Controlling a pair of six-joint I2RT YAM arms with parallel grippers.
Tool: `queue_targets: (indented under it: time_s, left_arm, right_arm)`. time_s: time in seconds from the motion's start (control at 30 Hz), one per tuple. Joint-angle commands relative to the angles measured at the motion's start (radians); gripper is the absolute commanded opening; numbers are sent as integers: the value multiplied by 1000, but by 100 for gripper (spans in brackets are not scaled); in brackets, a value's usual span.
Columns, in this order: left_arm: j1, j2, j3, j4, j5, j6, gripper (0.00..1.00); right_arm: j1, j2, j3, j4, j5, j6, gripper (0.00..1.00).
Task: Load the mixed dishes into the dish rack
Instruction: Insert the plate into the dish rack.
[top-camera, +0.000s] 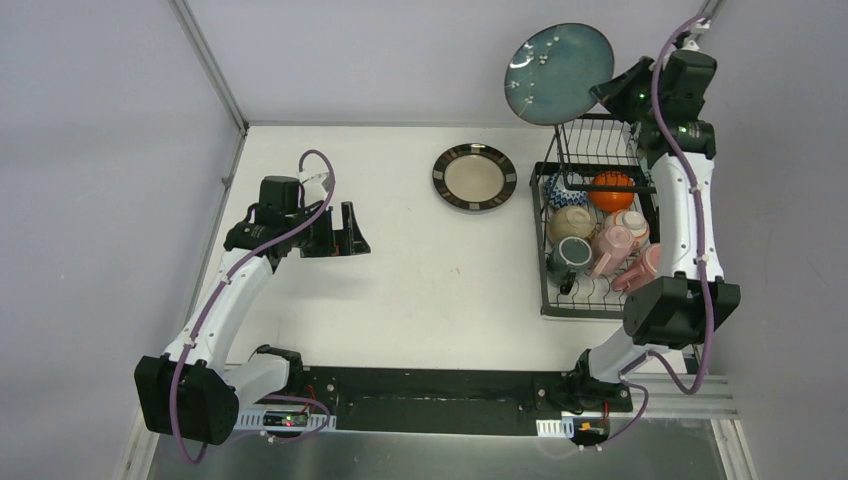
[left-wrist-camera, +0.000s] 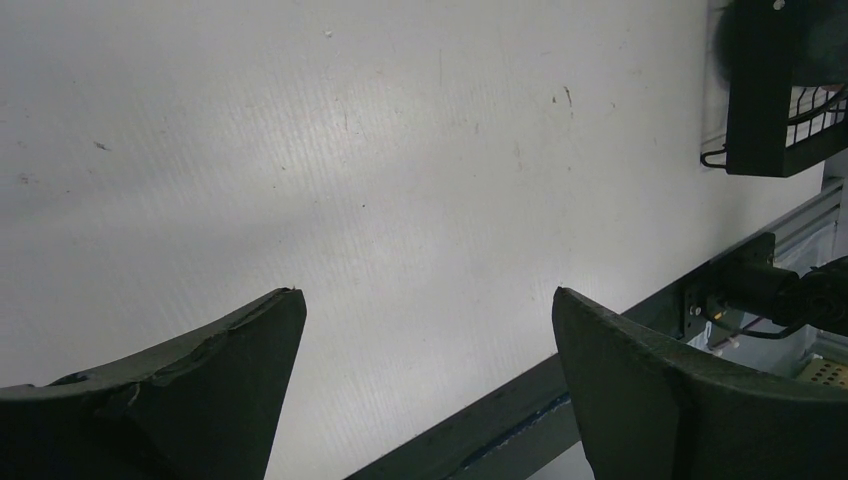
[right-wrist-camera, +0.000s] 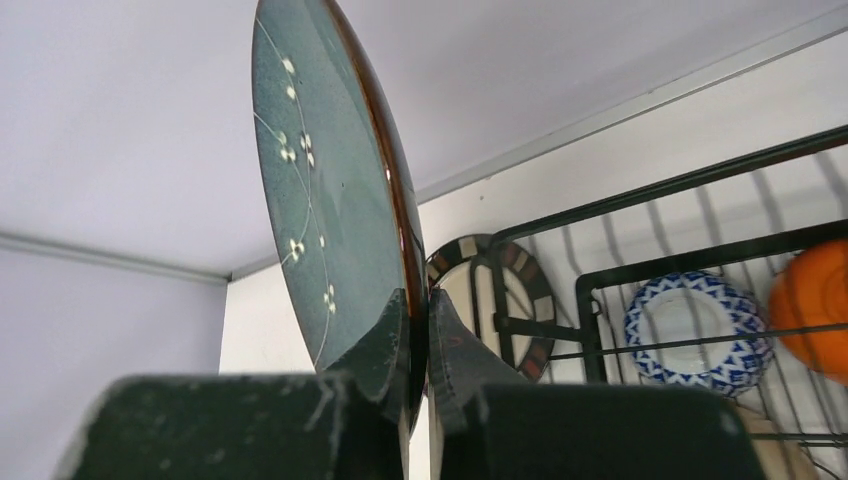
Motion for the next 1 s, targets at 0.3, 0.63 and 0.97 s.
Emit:
queue_targets:
  time_s: [0.3, 0.63, 0.97]
  left_arm:
    - [-5, -19, -7, 1, -25, 36, 99]
    - [-5, -14, -3, 0, -29, 37, 99]
    - [-5, -15, -5, 0, -32, 37, 99]
  right_arm:
    - [-201, -192, 84, 133, 29, 20, 0]
    - [-228, -264, 28, 111, 163, -141, 0]
    - [-229, -327, -75, 168, 316, -327, 0]
